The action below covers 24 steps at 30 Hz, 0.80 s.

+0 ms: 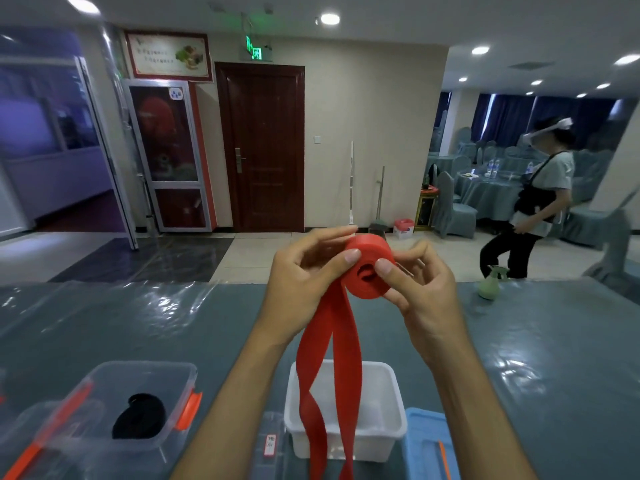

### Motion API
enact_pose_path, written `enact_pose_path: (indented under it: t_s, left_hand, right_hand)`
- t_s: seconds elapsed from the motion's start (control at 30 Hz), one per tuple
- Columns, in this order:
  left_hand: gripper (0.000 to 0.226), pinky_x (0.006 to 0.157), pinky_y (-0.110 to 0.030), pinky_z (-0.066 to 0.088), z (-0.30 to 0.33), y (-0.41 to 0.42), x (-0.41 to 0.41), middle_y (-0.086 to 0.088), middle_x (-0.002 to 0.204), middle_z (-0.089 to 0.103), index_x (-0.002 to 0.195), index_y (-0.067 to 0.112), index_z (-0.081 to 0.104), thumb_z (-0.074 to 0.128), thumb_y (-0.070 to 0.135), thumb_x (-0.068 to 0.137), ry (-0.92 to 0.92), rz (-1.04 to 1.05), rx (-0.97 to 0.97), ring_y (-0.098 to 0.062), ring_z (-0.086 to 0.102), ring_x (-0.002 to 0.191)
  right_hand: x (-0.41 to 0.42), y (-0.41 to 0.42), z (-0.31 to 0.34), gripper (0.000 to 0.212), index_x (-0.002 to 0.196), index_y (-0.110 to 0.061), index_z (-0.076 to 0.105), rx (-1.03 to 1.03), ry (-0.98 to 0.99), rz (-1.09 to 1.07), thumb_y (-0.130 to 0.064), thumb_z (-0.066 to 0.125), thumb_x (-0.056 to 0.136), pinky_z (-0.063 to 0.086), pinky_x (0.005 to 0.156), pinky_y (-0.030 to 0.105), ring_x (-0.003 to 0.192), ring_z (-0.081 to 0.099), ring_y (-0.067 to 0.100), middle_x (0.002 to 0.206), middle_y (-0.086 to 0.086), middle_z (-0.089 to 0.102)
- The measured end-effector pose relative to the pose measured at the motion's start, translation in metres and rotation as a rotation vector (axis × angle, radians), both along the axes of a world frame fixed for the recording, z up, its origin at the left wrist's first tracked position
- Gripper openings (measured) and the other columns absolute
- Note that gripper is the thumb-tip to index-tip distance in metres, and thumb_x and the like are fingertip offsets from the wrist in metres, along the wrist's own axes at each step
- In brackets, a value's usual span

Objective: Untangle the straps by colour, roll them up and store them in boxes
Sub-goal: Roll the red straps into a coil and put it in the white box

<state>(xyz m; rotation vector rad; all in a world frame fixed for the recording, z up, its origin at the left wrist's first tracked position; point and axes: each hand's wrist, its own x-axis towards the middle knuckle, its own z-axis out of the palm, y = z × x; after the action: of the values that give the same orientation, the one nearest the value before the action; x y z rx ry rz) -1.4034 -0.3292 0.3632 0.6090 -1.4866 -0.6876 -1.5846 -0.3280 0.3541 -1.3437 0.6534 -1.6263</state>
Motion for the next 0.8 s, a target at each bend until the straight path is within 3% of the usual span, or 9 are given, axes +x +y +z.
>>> enact_pose_path:
  t_s: [0.1,0.2,0.37,0.47,0.57,0.7,0.8]
  left_hand:
    - [0.029,0.092,-0.019,0.058,0.000,0.001,-0.002,0.006,0.114,0.080,0.122,0.016,0.077,0.079,0.019,0.093,0.026,0.023,0.001,-0.012,0.076,0.110]
    - [0.042,0.101,-0.025,0.056,0.005,-0.001,0.003,0.004,0.125,0.078,0.136,0.024,0.073,0.078,0.020,0.095,-0.052,-0.064,0.064,-0.015,0.072,0.120]
    - [0.035,0.094,-0.020,0.057,0.016,0.001,0.003,0.008,0.119,0.079,0.127,0.027,0.074,0.080,0.016,0.094,0.003,0.008,-0.031,-0.012,0.075,0.114]
    - [0.025,0.092,-0.023,0.058,0.012,0.001,-0.002,0.001,0.116,0.080,0.120,0.017,0.077,0.079,0.015,0.095,0.077,0.033,-0.030,-0.017,0.076,0.111]
    - [0.036,0.097,-0.023,0.057,0.009,0.002,-0.005,-0.002,0.122,0.078,0.131,0.016,0.074,0.078,0.012,0.095,0.055,-0.041,0.035,-0.015,0.075,0.116]
    - [0.035,0.095,-0.020,0.057,0.010,0.004,-0.008,0.003,0.117,0.080,0.127,0.019,0.075,0.080,0.012,0.093,0.090,-0.012,-0.016,-0.013,0.076,0.112]
    - [0.023,0.091,-0.022,0.058,0.002,0.004,-0.012,0.000,0.110,0.082,0.115,0.017,0.078,0.081,0.013,0.092,0.150,0.030,-0.018,-0.017,0.078,0.106]
  right_hand:
    - [0.000,0.000,0.007,0.041,0.094,-0.026,0.068,-0.043,0.018,-0.054,-0.046,0.096,0.071,0.065,0.076,0.038,0.100,0.079,0.026,0.104,0.009,0.080]
    - [0.003,-0.002,0.014,0.032,0.104,-0.027,0.072,-0.072,-0.055,-0.063,-0.035,0.090,0.079,0.064,0.076,0.035,0.103,0.078,0.025,0.107,0.007,0.079]
    - [0.005,-0.002,0.023,0.044,0.085,-0.025,0.065,-0.049,-0.084,0.000,-0.045,0.099,0.066,0.063,0.079,0.036,0.101,0.077,0.022,0.101,0.002,0.077]
    - [0.001,-0.002,0.031,0.031,0.093,-0.027,0.070,-0.086,-0.041,-0.054,-0.035,0.093,0.073,0.064,0.074,0.037,0.094,0.078,0.023,0.095,0.003,0.077]
    - [0.000,-0.003,0.032,0.028,0.101,-0.029,0.075,-0.116,-0.087,-0.078,-0.030,0.089,0.077,0.064,0.077,0.036,0.100,0.077,0.023,0.102,0.005,0.078]
    - [-0.005,0.000,0.027,0.041,0.088,-0.022,0.067,-0.053,-0.081,-0.014,-0.042,0.098,0.069,0.062,0.082,0.039,0.104,0.075,0.026,0.106,0.010,0.076]
    - [-0.009,0.002,0.023,0.047,0.088,-0.024,0.064,-0.058,-0.010,-0.046,-0.049,0.097,0.067,0.063,0.075,0.038,0.096,0.077,0.025,0.099,0.009,0.078]
